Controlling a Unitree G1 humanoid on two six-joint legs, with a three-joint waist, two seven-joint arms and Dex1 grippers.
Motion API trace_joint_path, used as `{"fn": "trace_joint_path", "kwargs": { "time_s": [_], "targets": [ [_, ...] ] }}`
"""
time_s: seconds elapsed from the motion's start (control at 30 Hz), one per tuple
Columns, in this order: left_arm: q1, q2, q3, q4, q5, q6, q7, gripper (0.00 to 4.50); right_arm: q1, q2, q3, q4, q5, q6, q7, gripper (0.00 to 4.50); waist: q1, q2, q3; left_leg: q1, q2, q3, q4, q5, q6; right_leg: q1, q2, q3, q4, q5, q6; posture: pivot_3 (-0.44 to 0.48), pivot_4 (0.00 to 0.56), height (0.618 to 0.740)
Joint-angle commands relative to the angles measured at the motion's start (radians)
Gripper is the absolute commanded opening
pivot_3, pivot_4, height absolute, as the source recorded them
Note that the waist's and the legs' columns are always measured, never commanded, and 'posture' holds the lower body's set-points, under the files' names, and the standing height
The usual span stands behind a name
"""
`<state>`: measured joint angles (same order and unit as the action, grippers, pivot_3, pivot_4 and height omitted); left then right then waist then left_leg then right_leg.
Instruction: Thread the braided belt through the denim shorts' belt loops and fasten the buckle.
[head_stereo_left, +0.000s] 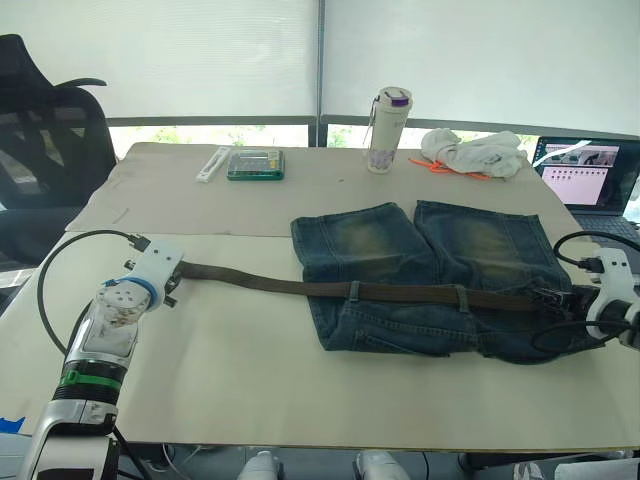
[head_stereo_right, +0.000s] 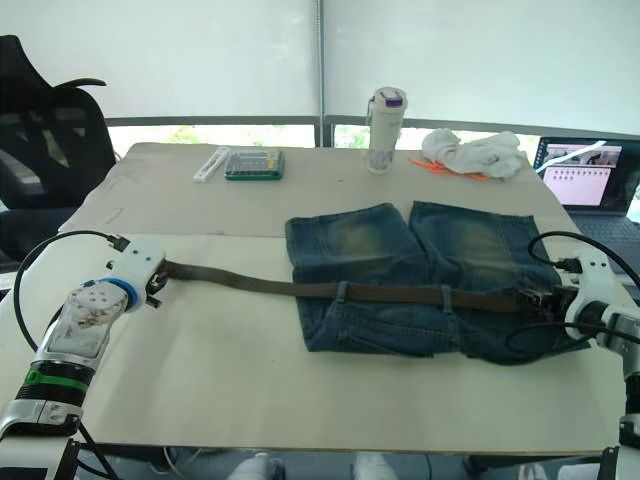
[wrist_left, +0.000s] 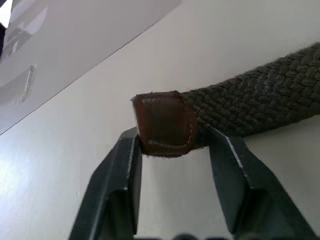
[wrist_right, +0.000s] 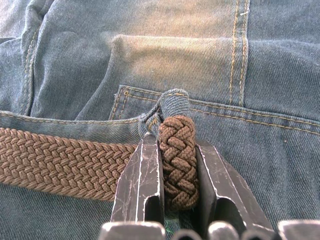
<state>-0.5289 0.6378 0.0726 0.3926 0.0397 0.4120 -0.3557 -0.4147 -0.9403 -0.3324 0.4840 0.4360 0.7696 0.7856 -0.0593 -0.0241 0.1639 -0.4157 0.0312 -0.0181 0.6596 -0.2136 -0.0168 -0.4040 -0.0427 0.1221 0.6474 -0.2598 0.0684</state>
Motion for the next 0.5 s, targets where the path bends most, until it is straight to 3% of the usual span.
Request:
{"fn": "trace_joint_path", "kwargs": {
  "time_s": [0.03, 0.13, 0.27, 0.5],
  "targets": [
    [-0.102, -0.101, 0.07, -0.022, -0.137, -0.077, -0.046, 3.48, -0.002, 0.001, -0.046, -0.061, 0.02, -0.002, -0.01, 0.35, 0.009, -0.001, 0.0, -0.001, 0.0, 0.0, 0.0, 0.0, 0.0, 0.0, 0.0, 0.0, 0.0, 0.0, 0.0, 0.0, 0.15, 0.737],
    [-0.148, -0.165, 0.065, -0.066, -0.205, -0.075, -0.121, 4.48, 0.002, 0.008, -0.055, -0.081, 0.023, 0.003, -0.021, 0.35, 0.017, -0.001, 0.0, -0.002, -0.001, 0.0, 0.001, 0.0, 0.0, 0.0, -0.001, 0.0, -0.001, 0.0, 0.001, 0.0, 0.15, 0.737],
    [-0.193, -0.272, -0.018, -0.093, -0.293, -0.053, -0.295, 4.49, 0.015, 0.032, -0.065, -0.127, 0.032, 0.015, -0.041, 0.35, 0.017, -0.001, 0.0, -0.003, -0.001, 0.0, 0.001, 0.0, 0.0, -0.001, -0.001, 0.0, -0.001, 0.0, 0.001, 0.0, 0.15, 0.737],
    [-0.235, -0.344, -0.159, -0.059, -0.288, -0.023, -0.453, 4.49, 0.046, 0.048, -0.095, -0.171, 0.04, 0.027, -0.069, 0.35, 0.007, -0.001, 0.0, -0.002, -0.001, -0.001, 0.001, 0.0, 0.0, -0.001, 0.0, 0.0, 0.0, 0.0, 0.001, 0.0, 0.15, 0.737]
  ]
}}
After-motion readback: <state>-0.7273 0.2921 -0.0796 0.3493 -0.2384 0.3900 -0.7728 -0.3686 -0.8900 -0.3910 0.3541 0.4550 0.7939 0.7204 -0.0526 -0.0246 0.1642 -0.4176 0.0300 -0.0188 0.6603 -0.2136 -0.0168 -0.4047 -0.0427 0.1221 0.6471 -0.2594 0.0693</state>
